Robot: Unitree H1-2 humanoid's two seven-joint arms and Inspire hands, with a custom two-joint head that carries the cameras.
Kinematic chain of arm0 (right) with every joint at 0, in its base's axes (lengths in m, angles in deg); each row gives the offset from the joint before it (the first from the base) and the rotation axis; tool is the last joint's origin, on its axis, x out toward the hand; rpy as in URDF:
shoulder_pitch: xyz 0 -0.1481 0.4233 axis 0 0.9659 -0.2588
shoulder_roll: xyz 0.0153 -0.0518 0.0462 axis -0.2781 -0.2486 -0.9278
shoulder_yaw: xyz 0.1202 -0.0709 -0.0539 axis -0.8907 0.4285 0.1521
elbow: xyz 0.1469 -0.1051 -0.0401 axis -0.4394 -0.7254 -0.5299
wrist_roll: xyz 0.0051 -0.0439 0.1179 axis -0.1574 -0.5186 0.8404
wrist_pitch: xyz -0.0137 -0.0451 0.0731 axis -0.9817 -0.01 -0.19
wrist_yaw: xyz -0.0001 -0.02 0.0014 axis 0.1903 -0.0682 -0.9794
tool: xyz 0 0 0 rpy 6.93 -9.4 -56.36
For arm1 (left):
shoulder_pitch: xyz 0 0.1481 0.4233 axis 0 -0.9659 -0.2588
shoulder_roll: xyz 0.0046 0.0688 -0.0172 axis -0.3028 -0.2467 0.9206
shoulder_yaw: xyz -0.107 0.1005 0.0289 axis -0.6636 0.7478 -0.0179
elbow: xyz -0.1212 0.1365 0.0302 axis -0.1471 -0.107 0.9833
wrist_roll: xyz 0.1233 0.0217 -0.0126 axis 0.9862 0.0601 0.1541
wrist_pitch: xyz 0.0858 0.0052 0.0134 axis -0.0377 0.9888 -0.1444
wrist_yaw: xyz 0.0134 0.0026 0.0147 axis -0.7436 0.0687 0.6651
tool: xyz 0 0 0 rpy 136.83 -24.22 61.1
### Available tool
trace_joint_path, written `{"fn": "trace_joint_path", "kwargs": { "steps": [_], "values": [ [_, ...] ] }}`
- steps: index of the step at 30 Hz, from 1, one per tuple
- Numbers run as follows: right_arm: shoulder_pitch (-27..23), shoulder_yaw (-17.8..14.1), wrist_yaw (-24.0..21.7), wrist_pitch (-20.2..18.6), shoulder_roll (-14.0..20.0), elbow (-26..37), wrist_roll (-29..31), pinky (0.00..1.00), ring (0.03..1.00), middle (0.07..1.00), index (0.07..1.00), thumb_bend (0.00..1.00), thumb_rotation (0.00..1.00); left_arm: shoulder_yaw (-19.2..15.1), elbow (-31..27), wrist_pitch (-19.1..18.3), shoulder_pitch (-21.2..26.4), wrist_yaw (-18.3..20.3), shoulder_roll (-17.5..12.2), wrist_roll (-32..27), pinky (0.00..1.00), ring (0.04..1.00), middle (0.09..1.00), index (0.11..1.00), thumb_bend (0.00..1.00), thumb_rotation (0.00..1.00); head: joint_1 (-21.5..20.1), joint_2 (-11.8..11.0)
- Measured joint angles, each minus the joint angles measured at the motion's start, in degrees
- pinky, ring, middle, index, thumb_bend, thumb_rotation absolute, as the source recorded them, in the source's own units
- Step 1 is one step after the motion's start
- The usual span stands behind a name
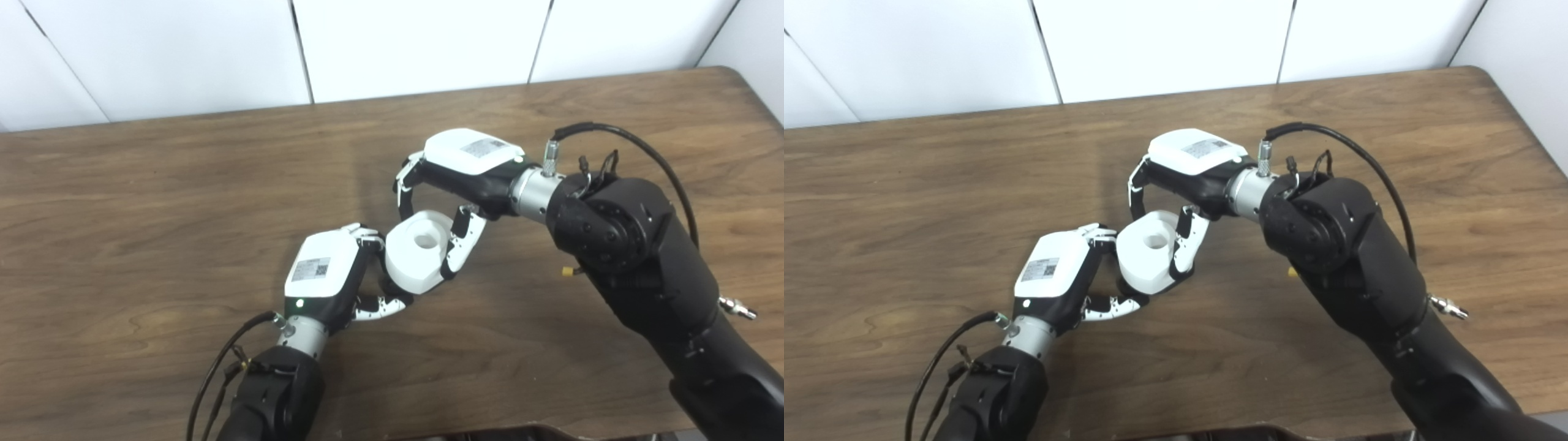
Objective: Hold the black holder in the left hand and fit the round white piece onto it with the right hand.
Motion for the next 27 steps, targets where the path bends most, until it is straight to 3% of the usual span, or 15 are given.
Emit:
{"fn": "trace_joint_path", "kwargs": {
  "steps": [4, 20, 27],
  "values": [
    [0.01, 0.96, -2.37, -0.25, 1.07, -1.01, -0.59, 0.82, 0.923, 0.824, 0.633, 1.0, 0.37, 0.17, 0.0, 0.05, 0.09, -0.04, 0.03, 0.1, 0.82, 0.858, 0.773, 0.489, 0.51, 0.05, -0.09, 0.09],
    [0.43, 0.21, -3.79, -0.34, 0.87, -1.08, -0.68, 0.94, 0.985, 0.874, 0.731, 1.0, 0.37, 0.16, 0.14, 0.1, 0.18, -0.15, 0.12, -0.03, 0.83, 0.863, 0.779, 0.489, 0.51, 0.05, -0.18, 0.09],
    [0.4, 0.16, -3.99, -0.28, 0.87, -1.07, -0.71, 0.92, 0.982, 0.876, 0.736, 1.0, 0.39, 0.16, 0.19, 0.1, 0.18, -0.15, 0.12, -0.29, 0.83, 0.863, 0.777, 0.489, 0.52, 0.05, -0.26, 0.0]
  ]
}}
